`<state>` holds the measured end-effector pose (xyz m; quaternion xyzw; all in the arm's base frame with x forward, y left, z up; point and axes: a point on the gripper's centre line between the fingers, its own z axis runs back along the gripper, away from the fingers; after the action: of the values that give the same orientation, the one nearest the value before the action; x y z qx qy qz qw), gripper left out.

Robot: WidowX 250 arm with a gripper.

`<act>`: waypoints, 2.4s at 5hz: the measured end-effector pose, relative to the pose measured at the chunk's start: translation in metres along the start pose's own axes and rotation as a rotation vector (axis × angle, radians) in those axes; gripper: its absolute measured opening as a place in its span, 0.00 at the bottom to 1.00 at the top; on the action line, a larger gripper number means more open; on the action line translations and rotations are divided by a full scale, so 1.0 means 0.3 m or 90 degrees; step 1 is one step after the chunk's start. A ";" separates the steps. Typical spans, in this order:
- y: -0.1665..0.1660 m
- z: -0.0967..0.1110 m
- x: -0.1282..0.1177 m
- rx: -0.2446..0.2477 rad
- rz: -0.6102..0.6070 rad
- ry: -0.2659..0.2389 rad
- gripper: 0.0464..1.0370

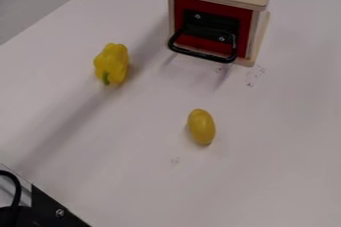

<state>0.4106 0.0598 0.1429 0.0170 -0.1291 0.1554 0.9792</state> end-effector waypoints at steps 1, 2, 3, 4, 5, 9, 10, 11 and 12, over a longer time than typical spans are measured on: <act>0.000 -0.050 0.010 0.001 0.002 0.016 0.96; 0.008 -0.081 0.024 0.003 0.009 0.022 0.96; 0.013 -0.088 0.044 0.003 0.013 0.015 0.94; 0.021 -0.090 0.053 -0.004 0.019 0.008 0.66; 0.029 -0.093 0.045 0.000 0.020 0.011 0.47; -0.279 -0.055 -0.367 -0.023 -0.103 0.067 0.45; -0.327 -0.125 -0.493 -0.017 -0.126 0.111 0.45; -0.379 -0.171 -0.587 -0.016 -0.148 0.117 0.45; -0.429 -0.205 -0.593 -0.026 -0.165 0.077 0.45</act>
<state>0.3023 -0.1113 0.0385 0.0038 -0.0694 0.0259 0.9972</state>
